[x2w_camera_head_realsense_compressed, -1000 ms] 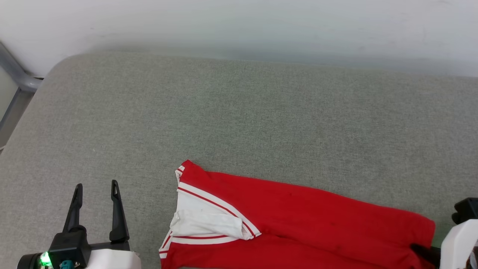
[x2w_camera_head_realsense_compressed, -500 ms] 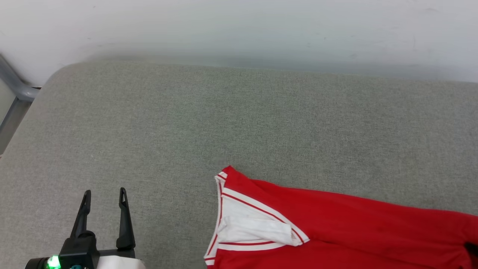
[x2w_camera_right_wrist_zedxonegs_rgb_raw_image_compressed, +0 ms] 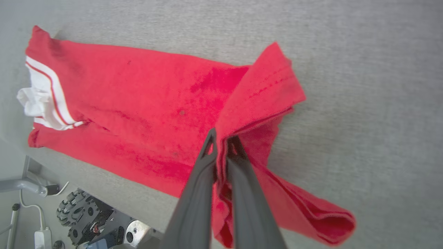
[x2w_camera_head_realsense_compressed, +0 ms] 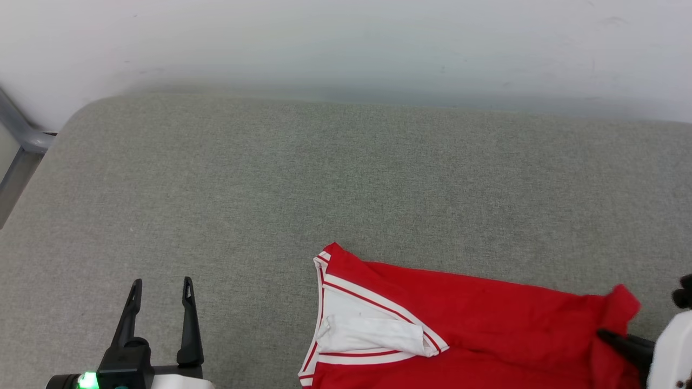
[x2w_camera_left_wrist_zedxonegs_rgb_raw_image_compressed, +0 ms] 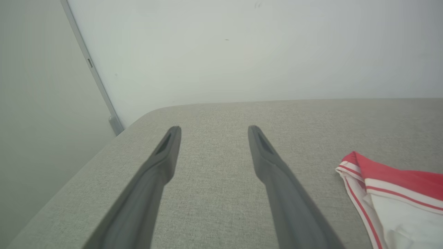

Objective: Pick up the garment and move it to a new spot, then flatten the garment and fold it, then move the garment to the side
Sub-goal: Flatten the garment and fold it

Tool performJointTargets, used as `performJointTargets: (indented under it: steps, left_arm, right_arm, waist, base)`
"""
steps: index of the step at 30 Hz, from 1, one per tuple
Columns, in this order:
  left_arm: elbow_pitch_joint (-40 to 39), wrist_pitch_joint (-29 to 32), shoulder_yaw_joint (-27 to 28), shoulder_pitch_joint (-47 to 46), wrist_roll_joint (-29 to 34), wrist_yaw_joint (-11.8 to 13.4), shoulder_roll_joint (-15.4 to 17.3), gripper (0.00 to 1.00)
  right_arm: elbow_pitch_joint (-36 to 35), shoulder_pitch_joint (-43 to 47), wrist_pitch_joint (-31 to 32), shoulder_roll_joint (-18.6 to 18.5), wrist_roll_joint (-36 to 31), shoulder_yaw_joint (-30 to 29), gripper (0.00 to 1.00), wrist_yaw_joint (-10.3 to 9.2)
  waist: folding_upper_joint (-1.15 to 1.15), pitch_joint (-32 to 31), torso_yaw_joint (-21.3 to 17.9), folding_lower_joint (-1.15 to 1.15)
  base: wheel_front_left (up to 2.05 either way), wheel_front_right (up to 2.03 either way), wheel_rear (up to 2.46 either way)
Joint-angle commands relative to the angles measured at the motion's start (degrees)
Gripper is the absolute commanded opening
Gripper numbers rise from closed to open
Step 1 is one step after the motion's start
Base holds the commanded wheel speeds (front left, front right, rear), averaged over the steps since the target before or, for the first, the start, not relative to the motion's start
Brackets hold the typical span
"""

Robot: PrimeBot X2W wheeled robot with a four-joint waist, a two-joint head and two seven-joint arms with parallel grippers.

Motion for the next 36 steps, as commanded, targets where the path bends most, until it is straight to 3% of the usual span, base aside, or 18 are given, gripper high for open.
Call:
performJointTargets:
  steps: [1, 7, 15, 23, 36]
  left_arm:
    - [0.23, -0.14, -0.27, -0.03, 0.18, -0.23, 0.23, 1.00]
    - [0.70, -0.14, -1.31, -1.25, 0.51, -0.45, 0.39, 1.00]
    - [1.20, -0.14, -2.25, -2.70, 0.43, -0.49, 0.64, 1.00]
    - [1.52, -0.14, -2.60, -3.76, 0.14, -0.29, 0.83, 1.00]
    - [2.11, -0.14, -3.52, -6.00, -0.30, -0.39, 0.30, 1.00]
  right_arm:
    - [-4.20, 0.74, 1.07, 1.69, 0.61, 1.48, 0.00, -0.05]
    - [-11.89, -2.58, 3.11, 3.38, -2.17, 7.44, 0.00, -0.05]
    - [-14.30, -9.91, 3.92, 5.73, -4.50, 17.89, 0.00, -0.04]
    - [-10.63, -20.57, 1.80, 6.98, -5.58, 29.93, 0.00, -0.04]
    - [2.86, -36.51, -3.17, 13.54, -5.98, 45.54, 0.00, -0.05]
  waist:
    - [0.00, 0.02, -0.13, 0.00]
    - [0.00, 0.40, 0.20, 0.00]
    - [0.00, 1.33, 1.42, 0.00]
    - [0.00, 2.56, 3.11, 0.00]
    - [0.00, 4.86, 5.73, 0.00]
  base:
    - [0.00, 0.00, 0.00]
    - [0.00, 0.00, 0.00]
    - [0.00, 0.00, 0.00]
    - [0.00, 0.00, 0.00]
    - [0.00, 0.00, 0.00]
